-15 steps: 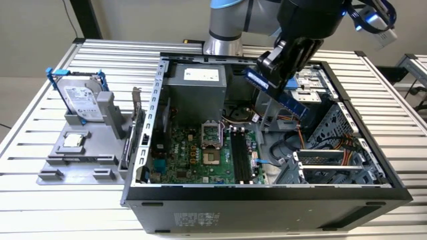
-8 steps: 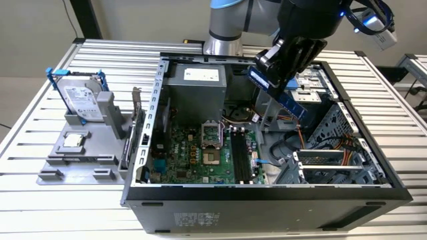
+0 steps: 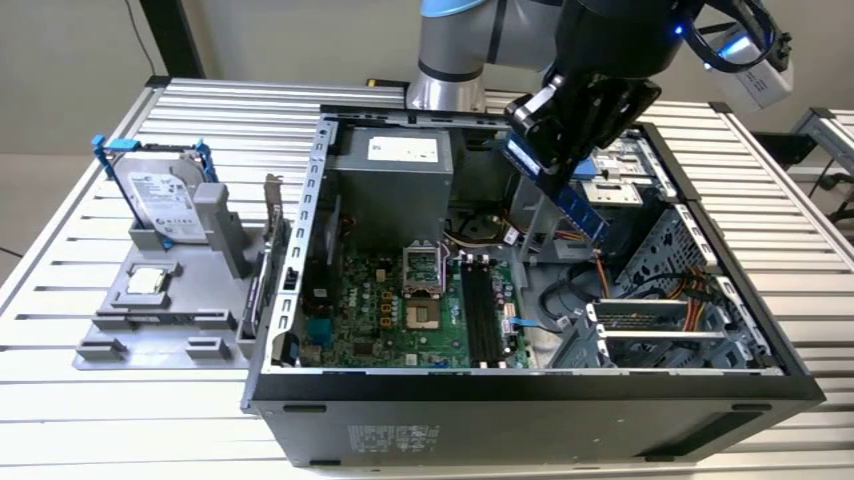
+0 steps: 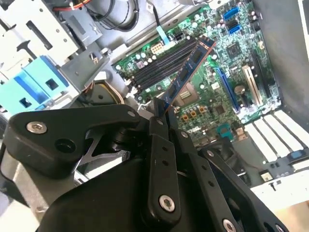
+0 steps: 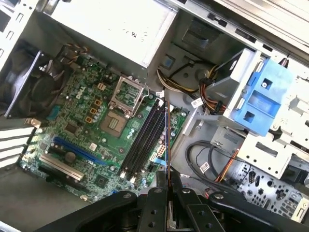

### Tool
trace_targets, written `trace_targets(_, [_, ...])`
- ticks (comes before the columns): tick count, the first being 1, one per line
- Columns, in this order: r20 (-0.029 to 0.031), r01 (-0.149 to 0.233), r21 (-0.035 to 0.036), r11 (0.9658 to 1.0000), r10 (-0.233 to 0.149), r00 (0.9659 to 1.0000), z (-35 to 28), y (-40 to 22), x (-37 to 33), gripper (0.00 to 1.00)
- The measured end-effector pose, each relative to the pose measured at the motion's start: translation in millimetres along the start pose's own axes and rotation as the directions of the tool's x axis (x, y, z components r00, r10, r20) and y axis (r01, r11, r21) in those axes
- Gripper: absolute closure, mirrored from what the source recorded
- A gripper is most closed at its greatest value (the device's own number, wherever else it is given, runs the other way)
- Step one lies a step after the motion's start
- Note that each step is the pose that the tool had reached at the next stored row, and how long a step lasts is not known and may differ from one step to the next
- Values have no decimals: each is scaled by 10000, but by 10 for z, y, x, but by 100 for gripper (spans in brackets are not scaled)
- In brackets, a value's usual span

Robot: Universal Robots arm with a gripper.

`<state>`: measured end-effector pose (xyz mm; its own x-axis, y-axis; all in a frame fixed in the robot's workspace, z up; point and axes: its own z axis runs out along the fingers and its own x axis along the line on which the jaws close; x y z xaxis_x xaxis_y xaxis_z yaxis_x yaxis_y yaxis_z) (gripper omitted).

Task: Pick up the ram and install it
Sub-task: 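Insert the ram into the slot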

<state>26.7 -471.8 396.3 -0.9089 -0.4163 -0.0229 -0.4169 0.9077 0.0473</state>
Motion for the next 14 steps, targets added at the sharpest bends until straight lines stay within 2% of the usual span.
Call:
trace_targets(4, [27, -573, 13, 9984, 573, 9984, 0, 0, 0, 100])
trace_targets(7, [50, -1023, 22, 9948, 1023, 9947, 0, 0, 0, 100])
trace_targets(11, [78, -1599, 32, 9871, 1599, 9871, -1, 0, 0, 100])
trace_targets(14, [101, -2034, 39, 9791, 2034, 9790, -1, 0, 0, 100])
